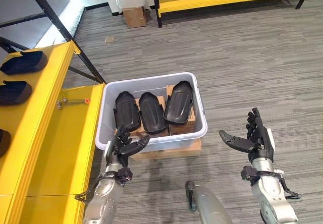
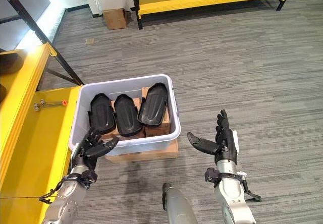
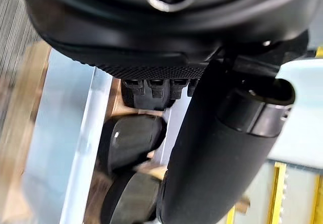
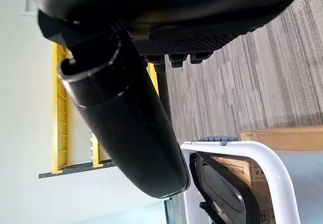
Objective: Move parts from the plastic box to the shelf.
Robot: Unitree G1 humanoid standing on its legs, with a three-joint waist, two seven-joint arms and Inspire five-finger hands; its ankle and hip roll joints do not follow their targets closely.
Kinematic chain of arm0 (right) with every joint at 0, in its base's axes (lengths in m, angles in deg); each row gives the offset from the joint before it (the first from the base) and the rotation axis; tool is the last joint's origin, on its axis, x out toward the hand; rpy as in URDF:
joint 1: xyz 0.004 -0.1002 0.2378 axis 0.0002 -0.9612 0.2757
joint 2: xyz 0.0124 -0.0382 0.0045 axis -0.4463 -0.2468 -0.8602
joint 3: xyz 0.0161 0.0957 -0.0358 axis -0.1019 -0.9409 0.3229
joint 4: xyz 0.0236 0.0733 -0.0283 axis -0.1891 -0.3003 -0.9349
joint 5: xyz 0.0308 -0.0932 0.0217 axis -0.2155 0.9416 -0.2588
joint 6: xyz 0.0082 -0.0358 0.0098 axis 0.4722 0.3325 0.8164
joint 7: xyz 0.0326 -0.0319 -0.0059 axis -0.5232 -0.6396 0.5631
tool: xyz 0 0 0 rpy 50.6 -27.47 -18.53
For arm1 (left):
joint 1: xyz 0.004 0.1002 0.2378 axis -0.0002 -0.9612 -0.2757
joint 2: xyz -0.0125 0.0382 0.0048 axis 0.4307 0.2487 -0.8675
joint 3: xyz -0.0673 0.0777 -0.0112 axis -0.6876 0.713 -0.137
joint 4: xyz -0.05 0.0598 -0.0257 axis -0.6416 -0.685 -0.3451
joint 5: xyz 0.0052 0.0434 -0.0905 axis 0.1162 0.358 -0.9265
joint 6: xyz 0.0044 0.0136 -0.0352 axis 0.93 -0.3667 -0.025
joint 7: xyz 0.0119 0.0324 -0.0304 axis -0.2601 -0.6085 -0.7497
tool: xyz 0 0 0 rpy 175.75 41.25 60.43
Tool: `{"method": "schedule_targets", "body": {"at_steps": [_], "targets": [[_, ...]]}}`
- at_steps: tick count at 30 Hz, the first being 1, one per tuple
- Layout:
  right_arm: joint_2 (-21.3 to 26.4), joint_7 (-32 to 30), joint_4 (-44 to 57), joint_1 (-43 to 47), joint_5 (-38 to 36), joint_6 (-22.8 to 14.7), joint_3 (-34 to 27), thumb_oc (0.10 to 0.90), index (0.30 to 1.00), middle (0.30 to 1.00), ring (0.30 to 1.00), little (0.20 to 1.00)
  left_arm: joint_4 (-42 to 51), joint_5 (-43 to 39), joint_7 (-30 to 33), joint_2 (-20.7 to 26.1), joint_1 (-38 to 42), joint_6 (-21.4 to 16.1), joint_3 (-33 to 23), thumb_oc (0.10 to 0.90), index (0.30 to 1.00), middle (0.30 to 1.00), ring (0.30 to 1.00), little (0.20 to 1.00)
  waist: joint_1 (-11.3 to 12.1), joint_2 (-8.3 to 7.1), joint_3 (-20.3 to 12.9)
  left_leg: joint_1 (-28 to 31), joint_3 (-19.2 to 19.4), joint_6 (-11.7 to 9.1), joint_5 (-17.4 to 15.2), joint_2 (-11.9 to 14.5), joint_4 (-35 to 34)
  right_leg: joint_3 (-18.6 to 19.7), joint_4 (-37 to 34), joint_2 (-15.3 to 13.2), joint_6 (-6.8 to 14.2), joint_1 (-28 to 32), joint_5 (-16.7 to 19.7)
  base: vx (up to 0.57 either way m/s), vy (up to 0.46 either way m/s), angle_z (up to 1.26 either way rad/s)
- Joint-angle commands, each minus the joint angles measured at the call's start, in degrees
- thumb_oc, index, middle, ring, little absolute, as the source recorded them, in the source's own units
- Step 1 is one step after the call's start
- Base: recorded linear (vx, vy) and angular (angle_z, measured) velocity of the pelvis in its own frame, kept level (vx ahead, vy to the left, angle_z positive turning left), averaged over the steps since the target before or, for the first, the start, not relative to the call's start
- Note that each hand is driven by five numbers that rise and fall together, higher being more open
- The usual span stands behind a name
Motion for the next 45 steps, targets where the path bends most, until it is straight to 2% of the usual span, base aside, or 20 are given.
{"method": "schedule_targets", "body": {"at_steps": [1, 2, 3, 4, 5, 6, 7, 9, 10, 11, 12, 13, 16, 17, 18, 19, 21, 26, 31, 45], "targets": [[-0.29, 0.14, 6.09, 1.28, -0.68, -5.18, -0.44, 0.900, 1.000, 1.000, 1.000, 1.000, 4.56, 0.83, 1.62, 2.44, 1.40, -7.05, -1.59, 0.900, 1.000, 1.000, 1.000, 1.000, -0.48, -0.90, -6.95, 1.52, 4.23, 0.45, 10.48, -2.08, 11.04, -0.50, -12.84, -2.13, 1.76, 4.41, 7.66, 0.08, -0.208, 0.10], [0.08, 0.60, 4.50, 2.12, -0.31, -5.61, 0.24, 0.900, 1.000, 1.000, 1.000, 1.000, 3.77, 0.47, 2.03, 2.23, 1.66, -7.92, -1.58, 0.900, 1.000, 1.000, 1.000, 1.000, -0.03, -1.73, -6.96, -3.75, 6.30, -1.48, 16.12, -1.25, 23.63, -0.38, -16.28, -1.64, 0.00, 8.53, 6.98, 0.09, -0.194, 0.18], [0.14, 1.01, 3.90, 2.44, 0.01, -5.80, 0.49, 0.900, 1.000, 1.000, 1.000, 1.000, 3.55, 0.11, 2.10, 2.20, 1.76, -8.23, -1.65, 0.900, 1.000, 1.000, 1.000, 1.000, 0.26, -2.12, -6.99, -6.13, 6.63, -1.81, 17.53, -1.22, 26.86, -0.08, -17.26, -1.70, -0.55, 9.51, 6.86, 0.15, -0.274, 0.21], [0.10, 0.86, 2.44, 2.76, 0.54, -6.78, 0.93, 0.900, 1.000, 1.000, 1.000, 1.000, 3.13, -0.07, 1.45, 2.02, 2.18, -8.58, -1.76, 0.900, 1.000, 1.000, 1.000, 1.000, 1.38, -3.95, -6.04, -15.44, 8.07, -1.07, 16.32, -0.89, 41.57, 0.94, -18.70, -2.23, -1.56, 13.44, 6.04, 0.18, -0.223, 0.13], [-0.11, 1.76, 0.78, 3.24, 0.39, -8.22, 0.75, 0.900, 1.000, 1.000, 1.000, 1.000, 2.99, 0.83, 1.15, 1.66, 2.41, -9.14, -2.04, 0.900, 1.000, 1.000, 1.000, 1.000, 2.81, -5.11, -4.73, -22.67, 9.39, 1.07, 12.66, 0.30, 46.26, 2.00, -19.37, -2.32, -1.61, 16.87, 5.38, 0.18, -0.185, -0.02], [-0.11, 1.74, 0.63, 3.39, 0.38, -8.41, 0.77, 0.900, 1.000, 1.000, 1.000, 1.000, 2.98, 0.87, 1.08, 1.71, 2.47, -9.19, -2.06, 0.900, 1.000, 1.000, 1.000, 1.000, 3.13, -5.12, -4.31, -23.78, 9.97, 1.49, 12.15, 1.21, 43.99, 2.10, -19.38, -2.11, -1.57, 17.70, 5.04, 0.23, -0.002, -0.44], [-0.02, 2.07, 0.32, 4.15, 0.26, -8.48, 0.56, 0.900, 1.000, 1.000, 1.000, 1.000, 2.21, 0.49, 1.38, 2.00, 2.58, -10.56, -2.12, 0.900, 1.000, 1.000, 1.000, 1.000, 3.96, -5.73, -3.52, -24.31, 12.11, 2.08, 12.40, 3.24, 33.69, 2.82, -19.70, -2.00, -1.17, 20.10, 4.07, 0.22, 0.130, -0.44], [0.90, 2.01, 0.94, 4.59, -0.86, -7.27, 0.25, 0.900, 1.000, 1.000, 1.000, 1.000, 1.40, -0.12, 1.47, 2.05, 2.76, -11.57, -2.36, 0.900, 1.000, 1.000, 1.000, 1.000, 4.42, -5.57, -3.48, -23.80, 12.59, 1.22, 15.01, 4.45, 21.29, 3.03, -20.27, -1.58, -0.51, 21.92, 3.43, 0.26, 0.226, -0.37], [1.30, 1.94, 1.17, 4.66, -1.08, -7.14, 0.27, 0.900, 1.000, 1.000, 1.000, 1.000, 1.24, -0.28, 1.41, 2.10, 2.79, -11.68, -2.44, 0.900, 1.000, 1.000, 1.000, 1.000, 4.69, -5.44, -3.48, -23.50, 12.10, 0.81, 16.27, 4.70, 15.42, 3.24, -20.55, -1.62, -0.11, 22.75, 3.18, 0.21, 0.226, -0.25], [1.56, 1.91, 1.30, 4.71, -1.10, -7.15, 0.30, 0.900, 1.000, 1.000, 1.000, 1.000, 1.14, -0.39, 1.27, 2.15, 2.81, -11.75, -2.49, 0.900, 1.000, 1.000, 1.000, 1.000, 4.83, -5.41, -3.52, -23.39, 11.79, 0.57, 16.89, 4.89, 12.83, 3.38, -20.71, -1.63, 0.08, 23.16, 3.05, 0.26, 0.258, -0.25], [1.95, 2.03, 1.68, 4.62, -1.47, -6.79, 0.53, 0.900, 1.000, 1.000, 1.000, 1.000, 0.42, -0.70, 0.96, 2.28, 2.78, -12.14, -2.51, 0.900, 1.000, 1.000, 1.000, 1.000, 5.27, -5.21, -3.60, -24.08, 10.43, -0.54, 19.50, 6.55, 5.80, 4.04, -21.02, -1.56, 0.47, 24.43, 2.68, 0.35, 0.339, -0.26], [2.33, 2.90, 1.56, 4.60, -1.86, -6.65, 0.71, 0.900, 1.000, 1.000, 1.000, 1.000, -1.32, -1.43, 0.29, 2.13, 3.04, -13.02, -2.65, 0.900, 1.000, 1.000, 1.000, 1.000, 5.71, -5.51, -3.58, -24.74, 9.21, -1.12, 20.45, 8.01, -0.64, 5.23, -21.13, -2.05, 0.83, 25.81, 2.26, 0.34, 0.318, -0.21], [2.62, 3.67, 1.09, 4.69, -2.05, -6.79, 1.04, 0.900, 1.000, 1.000, 1.000, 1.000, -2.76, -1.88, 0.03, 2.02, 3.40, -13.87, -2.60, 0.900, 1.000, 1.000, 1.000, 1.000, 5.83, -5.78, -3.36, -24.61, 8.34, -1.11, 19.96, 8.29, -1.80, 5.86, -20.69, -2.69, 1.11, 26.64, 1.51, 0.21, 0.219, -0.23], [3.07, 4.26, 0.31, 5.23, -2.20, -6.84, 1.68, 0.900, 1.000, 1.000, 1.000, 1.000, -4.33, -2.17, -0.46, 1.63, 3.76, -16.02, -2.39, 0.900, 1.000, 1.000, 1.000, 1.000, 5.98, -4.90, -3.34, -23.17, 7.11, -1.45, 19.27, 8.67, -1.72, 6.38, -18.91, -3.22, 1.55, 26.73, -0.19, 0.25, 0.279, -0.22], [3.17, 4.24, 0.18, 5.11, -2.44, -6.83, 1.52, 0.900, 1.000, 1.000, 1.000, 1.000, -4.26, -1.79, -0.63, 1.49, 3.84, -16.46, -2.43, 0.900, 1.000, 1.000, 1.000, 1.000, 5.82, -4.64, -3.28, -22.69, 7.82, -1.56, 19.09, 8.88, -1.29, 5.93, -18.47, -3.27, 1.49, 26.69, -0.53, 0.39, 0.410, -0.16], [3.11, 4.42, -0.77, 4.85, -3.81, -6.72, 0.82, 0.900, 1.000, 1.000, 1.000, 1.000, -4.37, -1.49, -0.29, 1.30, 4.39, -15.89, -2.31, 0.900, 1.000, 1.000, 1.000, 1.000, 5.41, -3.91, -3.27, -20.65, 8.75, -1.91, 18.71, 8.58, -0.33, 4.63, -17.85, -3.32, 1.45, 26.18, -0.78, 0.20, 0.196, -0.21], [2.88, 4.40, -1.10, 4.58, -3.19, -6.55, 0.39, 0.900, 1.000, 1.000, 1.000, 1.000, -4.79, -1.78, -0.78, 1.27, 4.72, -15.39, -2.26, 0.900, 1.000, 1.000, 1.000, 1.000, 5.40, -3.75, -3.36, -19.18, 8.83, -1.83, 17.93, 7.83, -0.21, 3.80, -17.69, -3.53, 1.71, 25.91, -0.63, 0.20, 0.159, -0.29], [1.73, 3.24, -0.56, 4.06, -2.18, -5.08, -0.57, 0.900, 1.000, 1.000, 1.000, 1.000, -3.05, -0.65, -2.20, 1.71, 4.53, -13.13, -1.95, 0.900, 1.000, 1.000, 1.000, 1.000, 6.61, -4.29, -3.91, -16.78, 7.82, -1.30, 16.11, 5.32, -1.60, 0.38, -17.88, -4.52, 2.45, 24.68, 0.22, 0.12, 0.075, 0.01], [0.86, 1.88, -0.07, 4.13, -1.66, -4.54, -0.40, 0.900, 1.000, 1.000, 1.000, 1.000, -0.95, -0.47, -1.61, 2.18, 4.18, -11.55, -1.81, 0.900, 1.000, 1.000, 1.000, 1.000, 7.63, -4.87, -3.81, -17.45, 7.38, -0.99, 15.51, 4.41, -1.54, -0.67, -19.31, -5.03, 2.88, 24.31, 1.18, 0.00, -0.013, 0.09], [0.99, 1.80, -0.10, 5.36, -0.10, -3.04, -0.08, 0.900, 1.000, 1.000, 1.000, 1.000, 0.29, 0.24, -1.20, 2.40, 2.30, -10.31, -3.10, 0.900, 1.000, 1.000, 1.000, 1.000, 9.33, -4.83, -3.25, -19.72, 6.48, -1.55, 16.39, 4.44, -0.90, -1.57, -21.62, -5.26, 2.64, 24.74, 2.15, -0.01, -0.008, 0.02]]}}
